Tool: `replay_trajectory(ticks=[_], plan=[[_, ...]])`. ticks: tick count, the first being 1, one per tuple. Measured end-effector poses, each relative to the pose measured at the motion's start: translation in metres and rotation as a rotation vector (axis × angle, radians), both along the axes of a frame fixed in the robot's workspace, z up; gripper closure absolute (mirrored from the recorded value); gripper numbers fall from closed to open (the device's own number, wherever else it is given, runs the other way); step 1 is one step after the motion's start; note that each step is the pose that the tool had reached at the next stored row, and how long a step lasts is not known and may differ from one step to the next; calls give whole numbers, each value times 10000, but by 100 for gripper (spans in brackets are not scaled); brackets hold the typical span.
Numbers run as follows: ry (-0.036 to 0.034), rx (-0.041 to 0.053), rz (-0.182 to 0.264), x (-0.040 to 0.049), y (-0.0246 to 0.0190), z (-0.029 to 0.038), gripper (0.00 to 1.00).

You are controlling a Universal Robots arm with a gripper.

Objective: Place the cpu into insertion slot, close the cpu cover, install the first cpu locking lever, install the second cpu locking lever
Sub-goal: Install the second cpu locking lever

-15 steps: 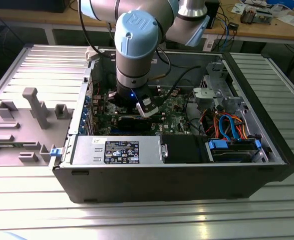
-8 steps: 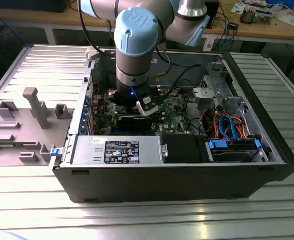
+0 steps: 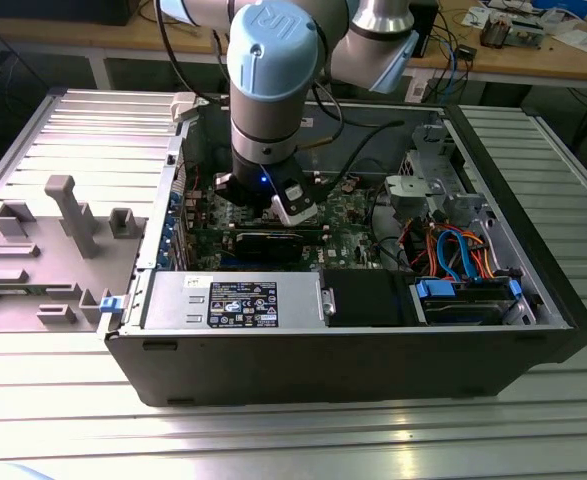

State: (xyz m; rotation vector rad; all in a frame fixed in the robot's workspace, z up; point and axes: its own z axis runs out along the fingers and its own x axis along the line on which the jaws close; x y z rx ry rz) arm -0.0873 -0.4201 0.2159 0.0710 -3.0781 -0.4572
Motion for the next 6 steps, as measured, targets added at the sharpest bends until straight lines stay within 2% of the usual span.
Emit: replay_trajectory(ticks=[6], plan=[[1, 33, 0, 0, 0, 1, 89]])
